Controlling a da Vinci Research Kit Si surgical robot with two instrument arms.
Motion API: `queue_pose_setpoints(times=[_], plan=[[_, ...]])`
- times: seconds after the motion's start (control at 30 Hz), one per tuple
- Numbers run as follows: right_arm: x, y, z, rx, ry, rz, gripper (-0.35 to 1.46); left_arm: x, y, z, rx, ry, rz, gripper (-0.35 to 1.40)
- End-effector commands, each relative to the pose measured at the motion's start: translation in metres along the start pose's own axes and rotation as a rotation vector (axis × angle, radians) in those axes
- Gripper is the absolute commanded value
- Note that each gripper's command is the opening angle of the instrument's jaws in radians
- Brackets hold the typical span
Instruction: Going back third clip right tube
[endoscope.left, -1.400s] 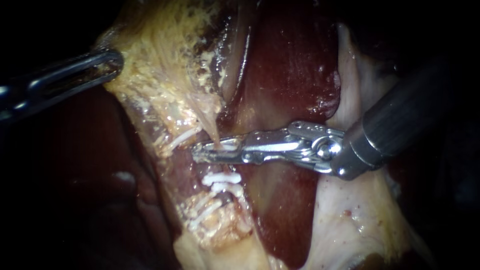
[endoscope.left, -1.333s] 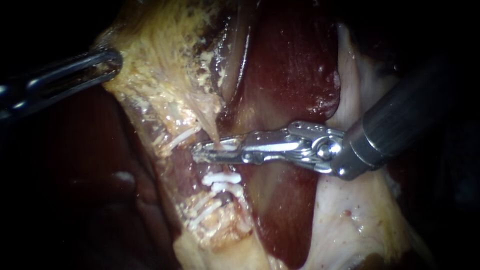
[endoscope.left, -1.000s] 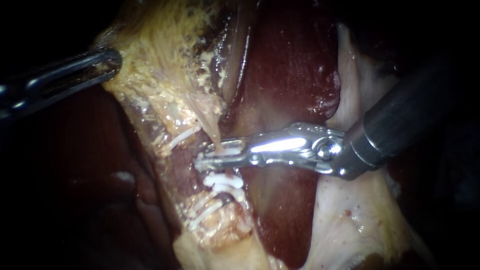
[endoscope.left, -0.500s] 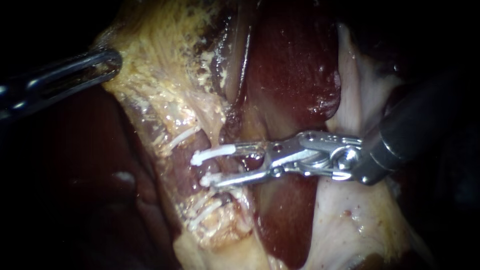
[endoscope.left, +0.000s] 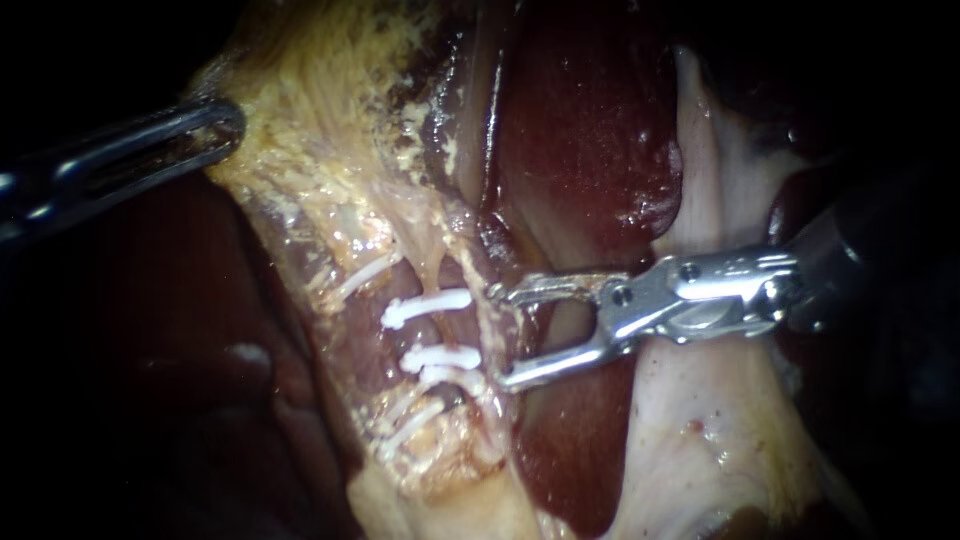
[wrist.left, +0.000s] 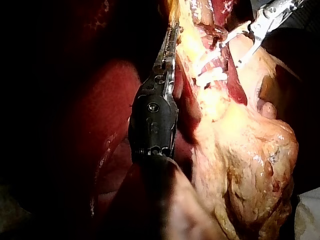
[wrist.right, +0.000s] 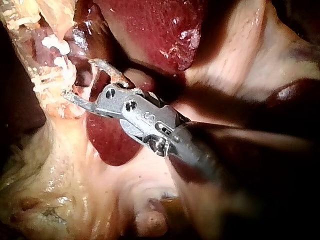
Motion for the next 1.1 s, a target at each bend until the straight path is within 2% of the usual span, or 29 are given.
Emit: queue_pose_setpoints(times=[0.03,0.13,0.3,0.53,0.67,0.87,1.1], plan=[[0.0005,0.0000,-0.0006,-0.001,0.007,-0.006,0.60,0.0000,0.0000,0.0000,0.000,0.000,0.000,-0.35],[0.0020,0.0000,-0.0023,-0.001,0.034,-0.031,0.60,0.0004,-0.0002,0.0002,-0.003,-0.002,0.001,-0.35],[0.0037,-0.0003,-0.0037,-0.009,0.035,-0.063,0.60,0.0021,-0.0007,0.0015,0.003,-0.008,0.007,-0.35],[0.0036,-0.0004,-0.0037,-0.008,0.035,-0.070,0.60,0.0063,-0.0006,0.0057,0.014,0.042,0.010,-0.35],[0.0036,-0.0005,-0.0038,-0.007,0.035,-0.070,0.60,0.0081,-0.0007,0.0083,0.018,0.064,0.018,-0.35],[0.0036,-0.0007,-0.0040,-0.006,0.035,-0.071,0.60,0.0092,-0.0014,0.0112,0.029,0.080,0.021,-0.35],[0.0037,-0.0008,-0.0041,-0.005,0.035,-0.077,0.60,0.0093,-0.0021,0.0121,0.037,0.082,0.021,-0.35]])
